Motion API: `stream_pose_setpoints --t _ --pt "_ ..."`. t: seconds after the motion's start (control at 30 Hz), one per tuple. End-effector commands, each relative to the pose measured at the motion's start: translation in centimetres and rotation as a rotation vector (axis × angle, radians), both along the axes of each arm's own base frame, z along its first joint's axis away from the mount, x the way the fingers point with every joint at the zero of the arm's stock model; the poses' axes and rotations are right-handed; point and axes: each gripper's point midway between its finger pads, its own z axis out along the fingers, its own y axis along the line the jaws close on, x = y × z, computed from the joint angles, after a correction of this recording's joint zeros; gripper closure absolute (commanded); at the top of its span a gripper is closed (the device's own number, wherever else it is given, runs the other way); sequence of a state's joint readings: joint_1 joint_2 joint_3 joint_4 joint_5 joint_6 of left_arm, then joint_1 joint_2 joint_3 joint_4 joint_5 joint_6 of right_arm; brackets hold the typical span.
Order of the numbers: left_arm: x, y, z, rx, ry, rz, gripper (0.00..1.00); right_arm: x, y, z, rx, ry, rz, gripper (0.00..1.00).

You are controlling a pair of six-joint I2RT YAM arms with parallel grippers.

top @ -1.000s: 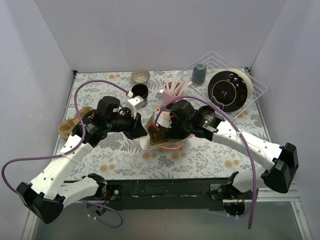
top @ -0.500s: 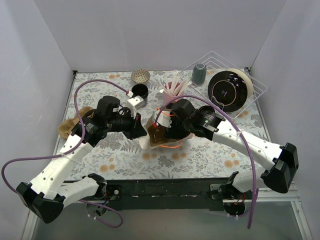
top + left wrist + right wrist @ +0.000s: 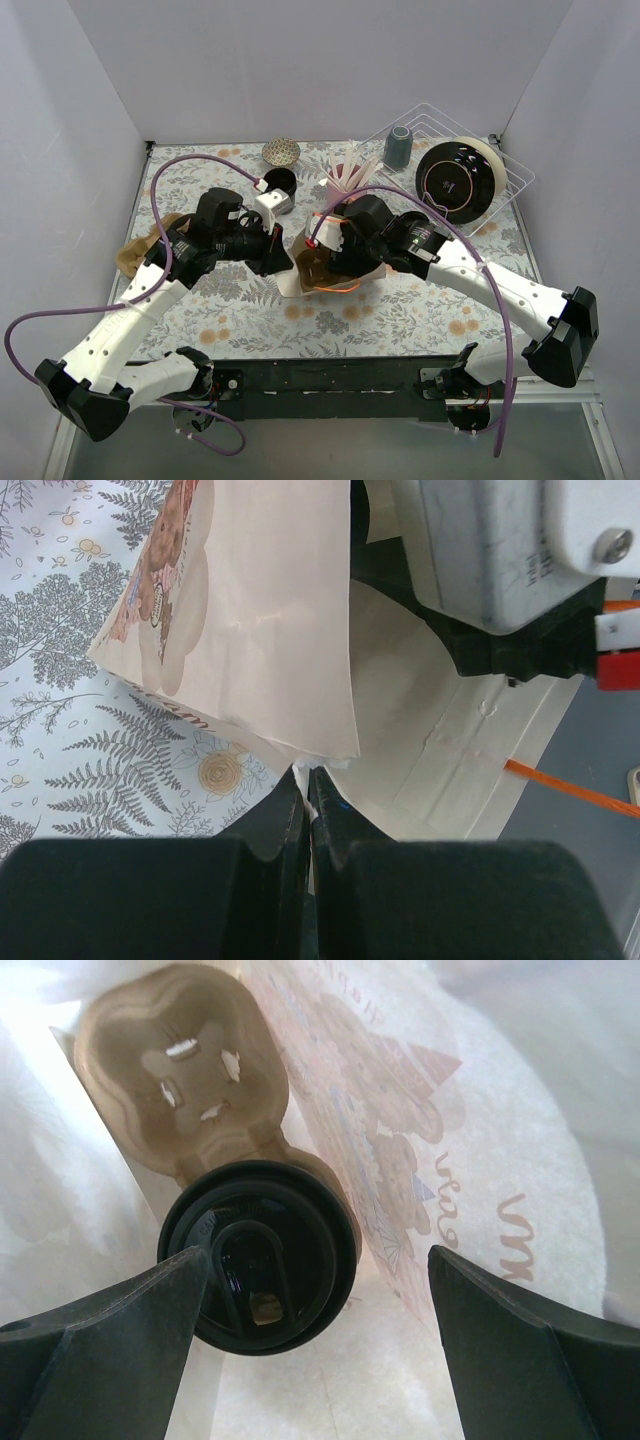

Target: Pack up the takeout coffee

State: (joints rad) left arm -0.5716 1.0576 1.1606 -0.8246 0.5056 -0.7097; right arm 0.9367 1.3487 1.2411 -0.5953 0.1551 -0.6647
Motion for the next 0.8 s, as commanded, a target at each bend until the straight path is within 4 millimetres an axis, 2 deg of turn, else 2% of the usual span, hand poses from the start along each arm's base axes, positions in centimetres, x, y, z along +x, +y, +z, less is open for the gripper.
stream_pose_setpoints --t 0.0,0.3,0.57,0.77 --pt "-0.3 0.4 1.0 0.01 -0.017 -0.004 1.0 0.7 0.1 4.4 0.12 -0.06 -0.036 0.02" --pt "0.4 0.7 1.3 0.03 -0.034 0.027 1.0 0.3 0.7 4.8 0.197 -0.032 -0.064 0.02" --pt "1.0 -0.1 2.3 0.009 0.02 0.055 1.0 -0.3 1.8 3.8 0.216 0.048 -0.054 0.11" --pt "1.0 -0.5 2.9 -0.018 0.091 0.106 0.89 -1.0 2.1 2.3 0.208 0.104 -0.05 0.17"
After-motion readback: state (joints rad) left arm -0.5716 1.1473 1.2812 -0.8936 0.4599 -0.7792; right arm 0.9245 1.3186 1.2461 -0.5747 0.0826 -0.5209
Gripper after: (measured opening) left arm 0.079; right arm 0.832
